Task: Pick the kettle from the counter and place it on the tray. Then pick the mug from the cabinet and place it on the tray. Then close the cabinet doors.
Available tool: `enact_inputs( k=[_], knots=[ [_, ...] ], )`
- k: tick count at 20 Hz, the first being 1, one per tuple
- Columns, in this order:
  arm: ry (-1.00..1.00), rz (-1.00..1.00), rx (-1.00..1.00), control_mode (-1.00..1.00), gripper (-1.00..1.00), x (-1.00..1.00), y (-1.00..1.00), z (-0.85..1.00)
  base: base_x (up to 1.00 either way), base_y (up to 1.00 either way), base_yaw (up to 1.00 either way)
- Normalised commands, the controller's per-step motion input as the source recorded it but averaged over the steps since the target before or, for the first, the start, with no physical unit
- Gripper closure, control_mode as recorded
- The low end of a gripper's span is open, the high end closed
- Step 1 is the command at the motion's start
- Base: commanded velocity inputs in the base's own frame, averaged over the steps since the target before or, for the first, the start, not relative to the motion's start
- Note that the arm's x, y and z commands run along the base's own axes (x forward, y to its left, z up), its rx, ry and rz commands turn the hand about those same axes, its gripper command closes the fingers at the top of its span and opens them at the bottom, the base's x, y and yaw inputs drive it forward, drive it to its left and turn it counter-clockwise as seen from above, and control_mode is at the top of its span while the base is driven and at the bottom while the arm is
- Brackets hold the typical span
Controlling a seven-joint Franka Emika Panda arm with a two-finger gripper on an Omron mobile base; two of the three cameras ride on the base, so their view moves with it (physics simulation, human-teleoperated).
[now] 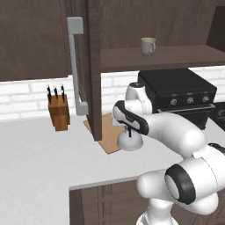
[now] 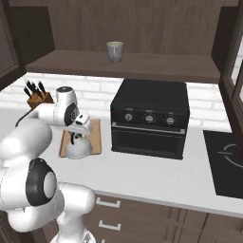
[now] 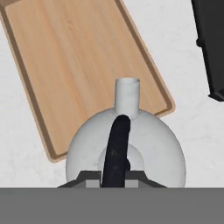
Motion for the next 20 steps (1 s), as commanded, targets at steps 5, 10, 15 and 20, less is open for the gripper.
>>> enact_inputs(
  k=[5, 10, 15, 20],
  knots=[
    [0.00, -0.06, 0.00, -1.00, 1.00, 0.81, 0.28, 0.00, 0.00, 0.00, 0.00],
    [0.00, -0.06, 0.00, -1.00, 1.00, 0.80, 0.22, 0.00, 0.00, 0.00, 0.00],
    [0.00, -0.06, 0.00, -1.00, 1.00, 0.68, 0.20, 0.00, 0.00, 0.00, 0.00],
    [0.00, -0.07, 0.00, -1.00, 1.00, 0.60, 0.24, 0.00, 0.00, 0.00, 0.00]
  ],
)
